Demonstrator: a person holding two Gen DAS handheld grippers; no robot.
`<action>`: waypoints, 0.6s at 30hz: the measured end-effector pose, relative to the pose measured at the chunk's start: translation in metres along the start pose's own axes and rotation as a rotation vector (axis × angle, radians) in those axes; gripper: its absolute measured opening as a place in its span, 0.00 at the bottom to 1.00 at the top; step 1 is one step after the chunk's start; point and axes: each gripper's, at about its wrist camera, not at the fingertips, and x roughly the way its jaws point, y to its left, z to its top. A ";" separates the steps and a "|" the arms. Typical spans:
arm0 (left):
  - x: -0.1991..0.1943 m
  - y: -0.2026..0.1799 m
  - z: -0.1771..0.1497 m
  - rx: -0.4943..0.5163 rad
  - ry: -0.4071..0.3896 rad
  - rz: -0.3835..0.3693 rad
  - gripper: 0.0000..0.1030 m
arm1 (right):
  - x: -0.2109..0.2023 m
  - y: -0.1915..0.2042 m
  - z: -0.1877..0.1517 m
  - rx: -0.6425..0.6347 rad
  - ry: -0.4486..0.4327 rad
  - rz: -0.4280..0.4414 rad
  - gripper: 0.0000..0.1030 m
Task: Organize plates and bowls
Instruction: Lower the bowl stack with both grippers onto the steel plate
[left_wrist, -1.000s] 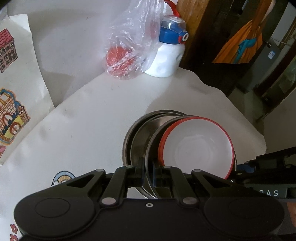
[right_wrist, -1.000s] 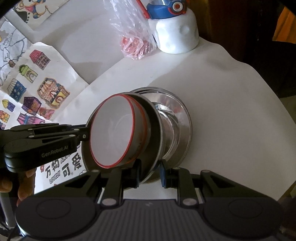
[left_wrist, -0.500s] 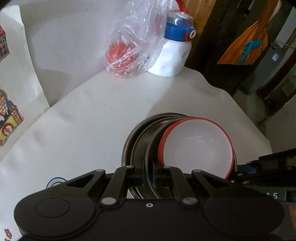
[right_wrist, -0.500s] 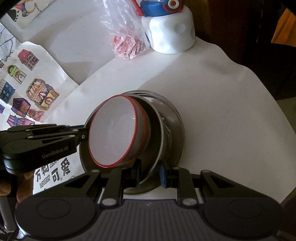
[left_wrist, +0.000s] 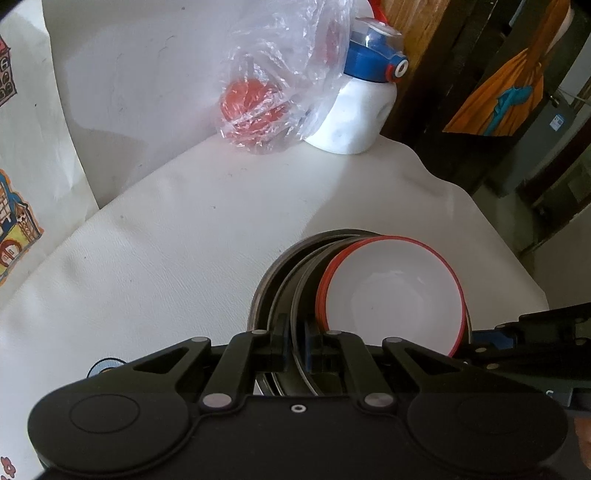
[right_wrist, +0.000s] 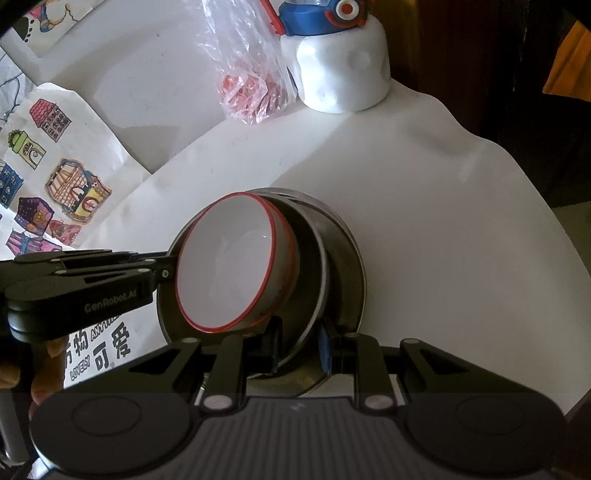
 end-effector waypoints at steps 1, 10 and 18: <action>0.000 0.000 0.000 0.001 -0.002 0.002 0.05 | 0.000 0.000 0.000 -0.004 -0.004 -0.002 0.23; -0.002 0.000 -0.005 -0.004 -0.027 0.002 0.05 | -0.001 0.002 -0.004 -0.022 -0.043 -0.005 0.25; -0.003 0.000 -0.008 -0.012 -0.046 0.007 0.06 | -0.004 0.006 -0.007 -0.043 -0.073 -0.025 0.27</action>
